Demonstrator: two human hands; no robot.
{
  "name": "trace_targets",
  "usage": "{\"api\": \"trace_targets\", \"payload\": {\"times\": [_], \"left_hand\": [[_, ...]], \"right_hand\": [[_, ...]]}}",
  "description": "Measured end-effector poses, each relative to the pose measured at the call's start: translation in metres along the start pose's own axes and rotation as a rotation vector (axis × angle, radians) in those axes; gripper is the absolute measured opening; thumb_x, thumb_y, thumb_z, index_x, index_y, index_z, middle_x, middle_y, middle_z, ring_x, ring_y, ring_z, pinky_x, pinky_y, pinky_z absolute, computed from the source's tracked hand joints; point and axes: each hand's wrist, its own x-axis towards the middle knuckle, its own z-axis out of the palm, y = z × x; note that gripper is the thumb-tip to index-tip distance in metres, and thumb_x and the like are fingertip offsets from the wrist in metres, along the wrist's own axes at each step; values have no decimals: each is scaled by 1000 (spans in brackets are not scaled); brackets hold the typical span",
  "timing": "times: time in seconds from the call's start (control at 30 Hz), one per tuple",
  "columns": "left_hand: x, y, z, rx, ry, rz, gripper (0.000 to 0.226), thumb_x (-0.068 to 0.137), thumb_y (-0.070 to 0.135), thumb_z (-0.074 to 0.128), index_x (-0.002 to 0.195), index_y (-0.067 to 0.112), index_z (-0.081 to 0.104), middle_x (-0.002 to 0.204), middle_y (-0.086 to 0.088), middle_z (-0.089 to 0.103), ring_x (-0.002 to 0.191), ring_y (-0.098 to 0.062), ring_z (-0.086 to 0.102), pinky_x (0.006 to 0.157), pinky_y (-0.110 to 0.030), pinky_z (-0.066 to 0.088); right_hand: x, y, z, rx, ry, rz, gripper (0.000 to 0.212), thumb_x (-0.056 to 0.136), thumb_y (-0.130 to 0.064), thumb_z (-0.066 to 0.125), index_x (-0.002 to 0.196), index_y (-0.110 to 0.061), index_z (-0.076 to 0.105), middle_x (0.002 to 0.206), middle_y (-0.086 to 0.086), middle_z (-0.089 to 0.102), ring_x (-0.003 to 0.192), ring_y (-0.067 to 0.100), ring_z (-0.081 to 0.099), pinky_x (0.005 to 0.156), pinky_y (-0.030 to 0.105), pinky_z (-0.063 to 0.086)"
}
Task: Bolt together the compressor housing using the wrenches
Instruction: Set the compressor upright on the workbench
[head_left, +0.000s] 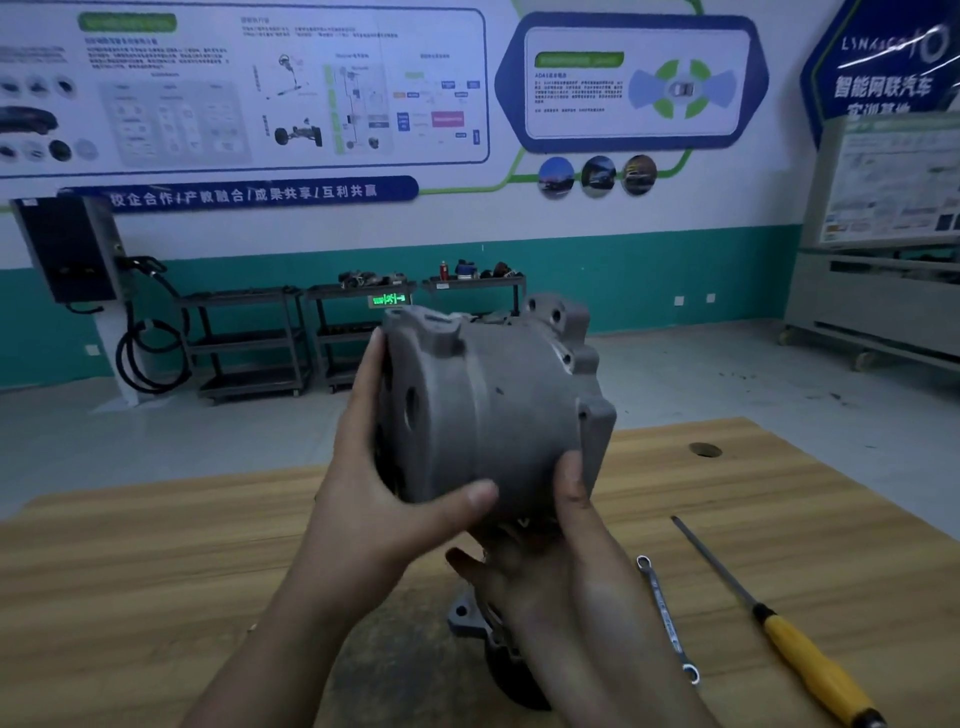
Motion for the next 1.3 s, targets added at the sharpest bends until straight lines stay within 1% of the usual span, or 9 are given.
{"api": "trace_targets", "payload": {"times": [0.2,0.3,0.37,0.5,0.63,0.8,0.97,1.13,1.3], "left_hand": [[22,8,9,-185,5,-46,98,42,42,79,129,57,39,121,26,54,101,4,60,67,-17,53],[35,17,10,-41,-66,-97,100,39,50,81,127,64,36,120,33,49,100,1,59,62,-18,53],[45,24,14,62,-138,-121,100,38,54,80,126,66,34,118,36,46,99,1,59,62,-21,52],[60,38,26,315,-242,-124,102,35,59,75,128,62,34,123,27,46,107,-2,53,84,-32,51],[77,47,37,581,-319,-99,114,36,64,75,135,60,19,139,9,40,121,-19,44,96,-41,44],[83,47,52,631,-428,-81,115,50,55,83,143,51,16,146,12,35,118,-9,41,89,-29,38],[74,43,56,680,-340,-74,115,42,71,73,132,68,1,140,-1,31,128,-30,35,103,-52,35],[66,33,46,657,-371,-20,111,43,72,71,136,63,11,123,15,24,116,-9,32,84,-21,35],[68,32,29,626,-526,-19,104,48,57,81,136,57,26,128,21,23,120,-4,31,95,-20,32]], "right_hand": [[-12,-53,-28,-800,59,-124,92,47,-68,77,125,-23,55,103,2,72,86,22,71,64,27,53],[-14,-93,-40,-1102,361,-676,70,57,-68,73,117,-35,55,103,-11,67,90,2,64,75,30,49],[-10,-116,-30,-1325,311,-976,67,60,-67,69,119,-47,46,117,-23,59,109,-3,55,88,28,44],[21,-147,-10,-1900,-37,-577,119,43,-77,66,146,-42,17,136,-20,44,130,8,37,106,37,34],[43,-159,-17,-1702,-290,-340,132,39,-58,85,148,-23,20,138,-9,48,127,5,45,108,35,37],[49,-146,-46,-1382,-276,-324,146,25,-60,88,147,-27,14,131,-16,47,122,-1,49,102,22,42],[49,-125,-68,-1193,-193,-427,133,25,-61,89,139,-27,30,128,-11,55,119,5,55,92,24,48],[50,-107,-79,-1177,-159,-428,133,25,-62,89,140,-30,30,129,-8,56,120,10,55,98,36,47],[51,-93,-88,-1117,-150,-434,109,25,-63,88,121,-51,38,118,-26,60,114,-3,55,83,13,48]]}}
